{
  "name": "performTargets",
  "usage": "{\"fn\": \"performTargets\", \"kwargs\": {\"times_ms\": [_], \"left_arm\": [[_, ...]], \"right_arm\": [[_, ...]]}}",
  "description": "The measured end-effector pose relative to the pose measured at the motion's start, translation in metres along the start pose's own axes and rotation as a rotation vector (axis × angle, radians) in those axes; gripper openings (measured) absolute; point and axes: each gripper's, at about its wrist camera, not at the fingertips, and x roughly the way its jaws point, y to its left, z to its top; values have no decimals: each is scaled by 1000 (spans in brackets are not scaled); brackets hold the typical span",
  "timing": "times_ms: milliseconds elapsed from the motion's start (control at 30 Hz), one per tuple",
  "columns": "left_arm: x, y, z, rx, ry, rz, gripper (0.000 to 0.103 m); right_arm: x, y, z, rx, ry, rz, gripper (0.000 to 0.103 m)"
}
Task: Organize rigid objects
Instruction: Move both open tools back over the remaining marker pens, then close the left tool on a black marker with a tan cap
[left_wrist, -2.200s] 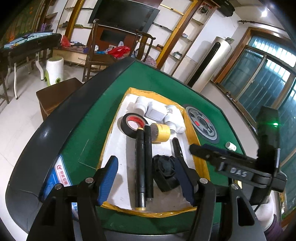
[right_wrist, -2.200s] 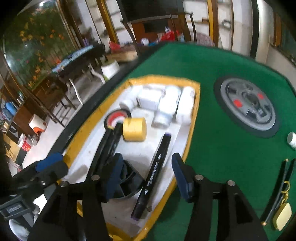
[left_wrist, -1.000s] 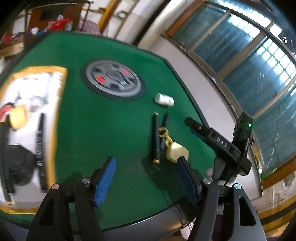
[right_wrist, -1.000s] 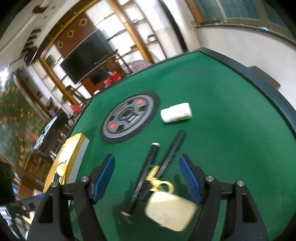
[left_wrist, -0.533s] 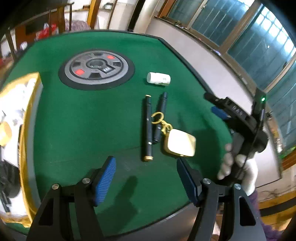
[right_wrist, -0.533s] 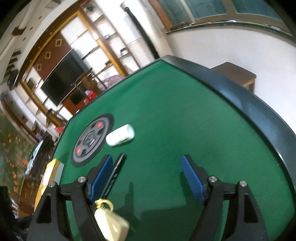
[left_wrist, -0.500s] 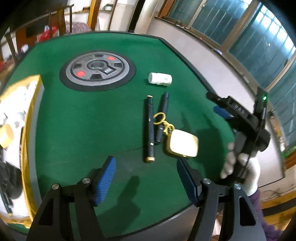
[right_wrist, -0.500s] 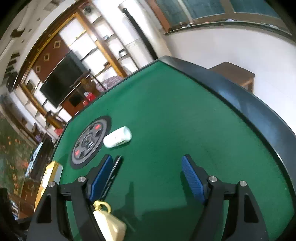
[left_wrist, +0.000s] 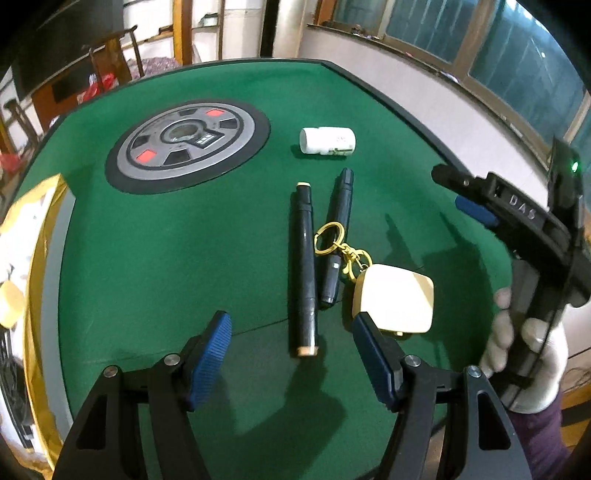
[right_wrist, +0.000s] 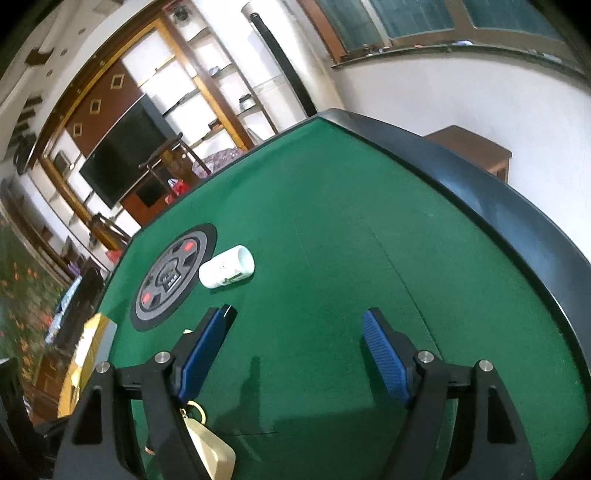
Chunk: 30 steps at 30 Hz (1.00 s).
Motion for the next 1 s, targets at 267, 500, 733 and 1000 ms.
{"fn": "performTargets", "kwargs": {"times_ms": [267,500,733,1000], "left_arm": [[17,0,9,37,-31,137,72],[19,11,11,36,-49,164,74],[29,14,18,23,-22,137,74],[48,5,32,34,-41,120,73]], "right_arm": [[2,-2,-1,5,10,-11,79],[3,-1,-1,-4,16,-26,79],[6,0,-1,-7,21,-31,79],[13,1,-2,-21,51,-51,79]]}}
